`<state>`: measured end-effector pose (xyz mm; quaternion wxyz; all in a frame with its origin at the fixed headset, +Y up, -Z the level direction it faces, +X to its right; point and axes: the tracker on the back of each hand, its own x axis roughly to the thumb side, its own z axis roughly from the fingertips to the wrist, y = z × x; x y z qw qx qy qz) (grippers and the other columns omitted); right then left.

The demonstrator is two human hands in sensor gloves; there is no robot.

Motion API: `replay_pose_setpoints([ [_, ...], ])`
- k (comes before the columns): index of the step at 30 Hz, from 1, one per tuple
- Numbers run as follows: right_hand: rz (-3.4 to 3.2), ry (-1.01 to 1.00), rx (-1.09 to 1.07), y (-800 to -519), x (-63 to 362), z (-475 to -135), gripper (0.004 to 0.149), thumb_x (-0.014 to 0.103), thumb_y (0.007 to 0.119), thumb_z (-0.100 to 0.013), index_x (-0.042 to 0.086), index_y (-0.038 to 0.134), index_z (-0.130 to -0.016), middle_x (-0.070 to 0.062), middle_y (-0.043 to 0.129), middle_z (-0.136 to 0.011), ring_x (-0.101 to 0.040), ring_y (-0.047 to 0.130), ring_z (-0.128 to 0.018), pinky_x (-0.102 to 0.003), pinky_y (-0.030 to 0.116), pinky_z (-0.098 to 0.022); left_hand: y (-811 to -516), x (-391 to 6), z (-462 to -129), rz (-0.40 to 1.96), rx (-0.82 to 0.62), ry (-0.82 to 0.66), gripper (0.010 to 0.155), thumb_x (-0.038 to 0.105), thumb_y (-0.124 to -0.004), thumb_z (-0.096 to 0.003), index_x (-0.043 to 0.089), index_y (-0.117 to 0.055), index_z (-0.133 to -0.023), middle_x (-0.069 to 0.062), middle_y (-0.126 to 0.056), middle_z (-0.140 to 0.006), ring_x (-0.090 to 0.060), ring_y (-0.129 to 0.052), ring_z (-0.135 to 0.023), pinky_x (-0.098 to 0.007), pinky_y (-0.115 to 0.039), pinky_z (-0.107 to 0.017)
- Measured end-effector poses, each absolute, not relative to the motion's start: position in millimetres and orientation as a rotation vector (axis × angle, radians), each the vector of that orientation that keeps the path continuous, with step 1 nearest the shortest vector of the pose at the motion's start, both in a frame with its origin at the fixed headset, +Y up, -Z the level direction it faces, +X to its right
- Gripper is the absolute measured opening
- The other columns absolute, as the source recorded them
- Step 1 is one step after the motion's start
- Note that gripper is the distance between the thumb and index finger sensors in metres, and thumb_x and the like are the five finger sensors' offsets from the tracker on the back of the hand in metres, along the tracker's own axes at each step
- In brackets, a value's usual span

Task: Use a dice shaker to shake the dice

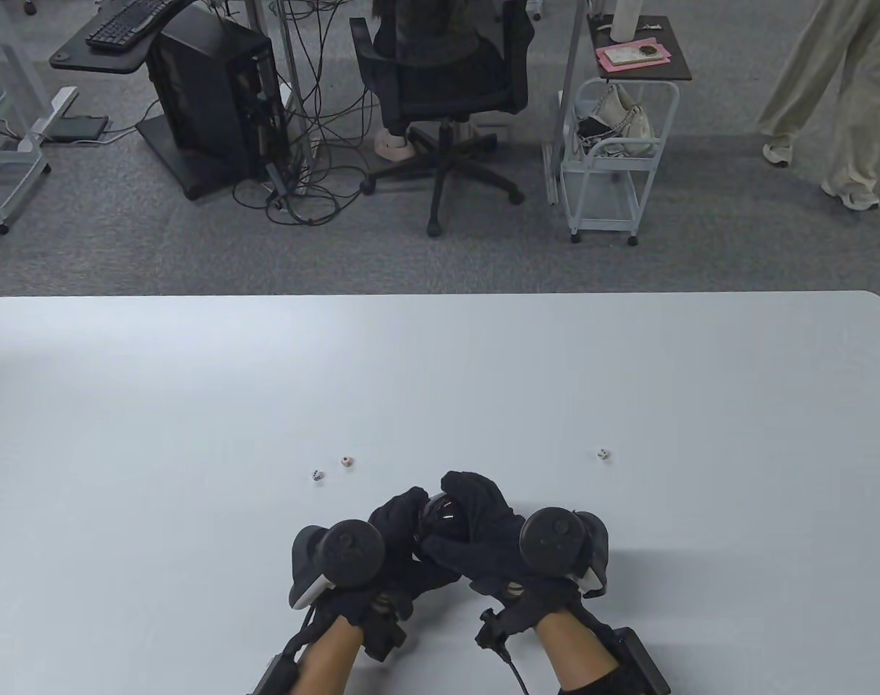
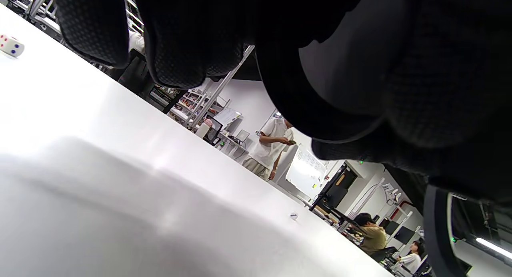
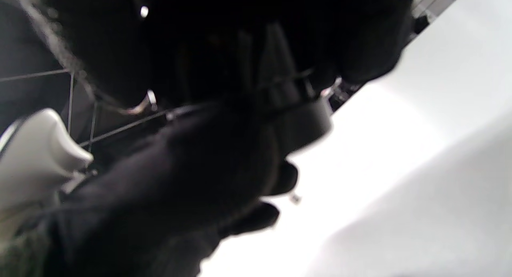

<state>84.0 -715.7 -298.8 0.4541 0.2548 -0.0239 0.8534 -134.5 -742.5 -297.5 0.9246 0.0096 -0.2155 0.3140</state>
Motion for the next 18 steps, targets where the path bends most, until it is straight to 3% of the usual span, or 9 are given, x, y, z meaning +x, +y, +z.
replay_pose_setpoints([
  [10,2.345,-0.388,0.35,-694,153,-301,0.079,0.058,0.083,-0.053,0.025,0.043,-0.112,-0.029,0.055,-0.105,-0.05,0.082,-0.083,-0.061,0.076,-0.058,-737,-149,-297,0.581,0.06,-0.405,0.105,0.072,-0.095,-0.0347,0.015,-0.044,-0.107,-0.018,-0.066,-0.106,-0.042,-0.079,-0.093,-0.065,-0.069,-0.064],
  [18,2.578,-0.259,0.019,-704,190,-311,0.076,0.054,0.08,-0.058,0.024,0.038,-0.114,-0.03,0.045,-0.108,-0.055,0.07,-0.088,-0.064,0.069,-0.061,-737,-156,-297,0.586,0.056,-0.385,0.105,0.072,-0.095,-0.035,0.015,-0.044,-0.107,-0.018,-0.066,-0.106,-0.042,-0.079,-0.094,-0.065,-0.069,-0.064],
])
